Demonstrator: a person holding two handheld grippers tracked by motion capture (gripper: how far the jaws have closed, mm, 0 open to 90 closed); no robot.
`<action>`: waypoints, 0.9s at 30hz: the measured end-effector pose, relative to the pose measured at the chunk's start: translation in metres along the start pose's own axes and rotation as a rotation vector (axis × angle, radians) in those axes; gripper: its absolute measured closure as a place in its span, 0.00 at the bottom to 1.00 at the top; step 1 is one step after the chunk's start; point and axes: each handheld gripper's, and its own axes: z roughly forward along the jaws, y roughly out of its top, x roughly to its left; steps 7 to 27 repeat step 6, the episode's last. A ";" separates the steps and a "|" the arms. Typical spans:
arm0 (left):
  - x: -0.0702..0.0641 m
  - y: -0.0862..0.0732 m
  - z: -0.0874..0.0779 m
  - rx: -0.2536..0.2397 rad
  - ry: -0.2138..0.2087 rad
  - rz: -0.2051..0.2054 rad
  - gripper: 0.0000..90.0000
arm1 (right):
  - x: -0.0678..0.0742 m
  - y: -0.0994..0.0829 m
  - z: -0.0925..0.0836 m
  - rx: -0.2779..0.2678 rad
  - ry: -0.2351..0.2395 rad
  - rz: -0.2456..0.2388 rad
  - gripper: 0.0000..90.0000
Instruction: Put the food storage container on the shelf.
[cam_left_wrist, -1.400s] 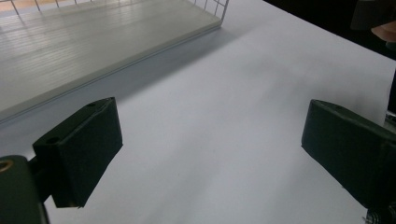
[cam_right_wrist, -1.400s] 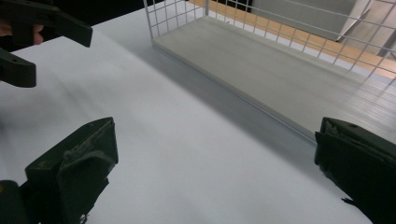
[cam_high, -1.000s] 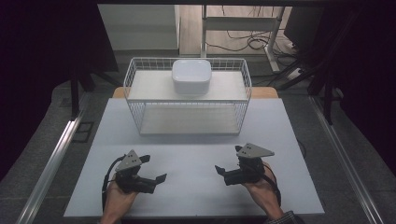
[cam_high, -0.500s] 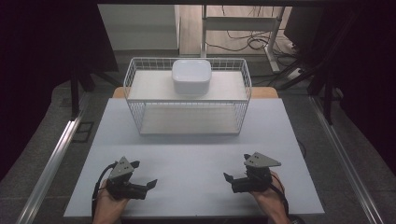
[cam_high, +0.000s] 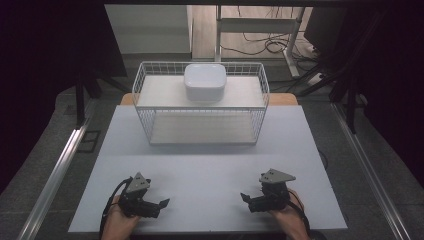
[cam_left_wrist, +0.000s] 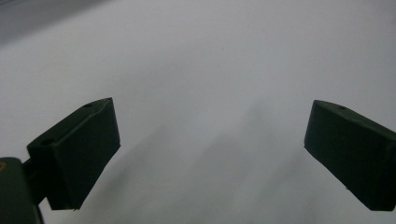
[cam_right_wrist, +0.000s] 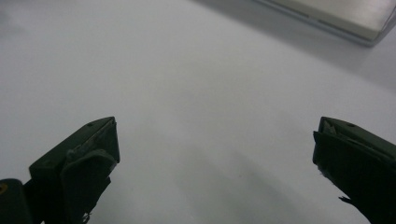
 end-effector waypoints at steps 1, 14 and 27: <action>0.000 0.000 0.000 0.000 0.000 -0.001 0.03 | 0.000 -0.001 0.001 0.013 -0.005 -0.001 0.00; 0.002 0.000 -0.002 -0.022 0.006 -0.018 0.03 | 0.000 -0.001 0.004 0.029 -0.001 -0.011 0.00; 0.002 0.000 -0.002 -0.022 0.006 -0.018 0.03 | 0.000 -0.001 0.004 0.029 -0.001 -0.011 0.00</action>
